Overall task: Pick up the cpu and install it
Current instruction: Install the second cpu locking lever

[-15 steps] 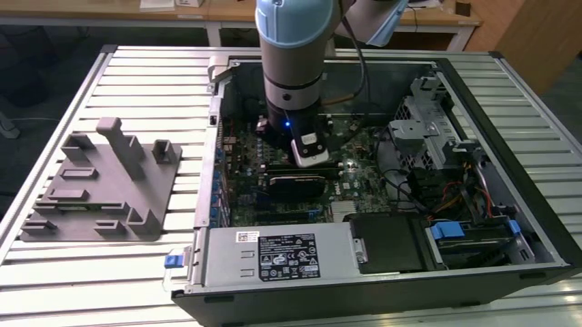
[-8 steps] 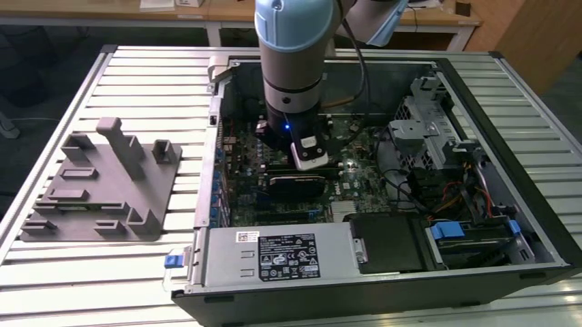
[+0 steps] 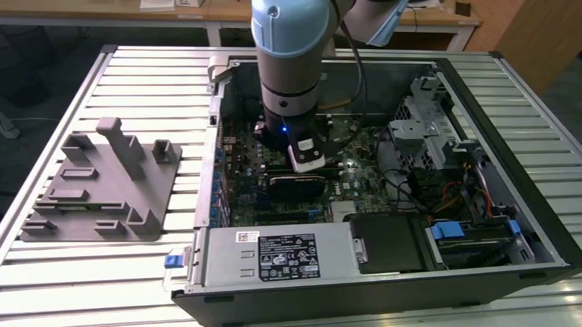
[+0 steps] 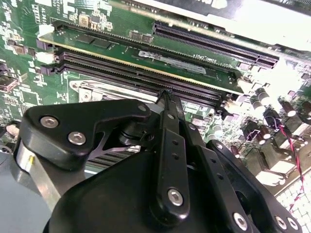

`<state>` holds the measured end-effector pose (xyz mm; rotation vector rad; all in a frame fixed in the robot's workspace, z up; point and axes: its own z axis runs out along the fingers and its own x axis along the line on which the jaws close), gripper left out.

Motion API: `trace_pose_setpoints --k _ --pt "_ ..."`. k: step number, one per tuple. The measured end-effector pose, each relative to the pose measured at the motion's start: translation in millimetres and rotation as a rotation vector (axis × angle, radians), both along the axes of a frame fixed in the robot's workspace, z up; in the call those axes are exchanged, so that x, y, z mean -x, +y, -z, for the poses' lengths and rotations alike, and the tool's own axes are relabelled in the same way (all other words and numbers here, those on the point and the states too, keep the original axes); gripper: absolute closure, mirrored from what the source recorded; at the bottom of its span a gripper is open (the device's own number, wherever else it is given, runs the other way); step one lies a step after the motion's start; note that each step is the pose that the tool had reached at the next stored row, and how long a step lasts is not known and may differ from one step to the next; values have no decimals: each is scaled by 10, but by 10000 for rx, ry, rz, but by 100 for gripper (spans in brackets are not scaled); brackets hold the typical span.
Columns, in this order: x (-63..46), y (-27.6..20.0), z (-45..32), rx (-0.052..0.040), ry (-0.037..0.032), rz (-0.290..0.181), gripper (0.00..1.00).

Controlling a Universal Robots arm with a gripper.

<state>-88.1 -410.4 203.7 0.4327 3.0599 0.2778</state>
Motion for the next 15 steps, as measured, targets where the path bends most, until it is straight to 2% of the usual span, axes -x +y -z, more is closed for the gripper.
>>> trace_pose_setpoints --k 5,11,15 --pt "6 1 25 -255 -2 0 89" --pt "12 -21 26 -292 -3 -7 89" --pt "13 -39 26 -351 -3 -108 89"
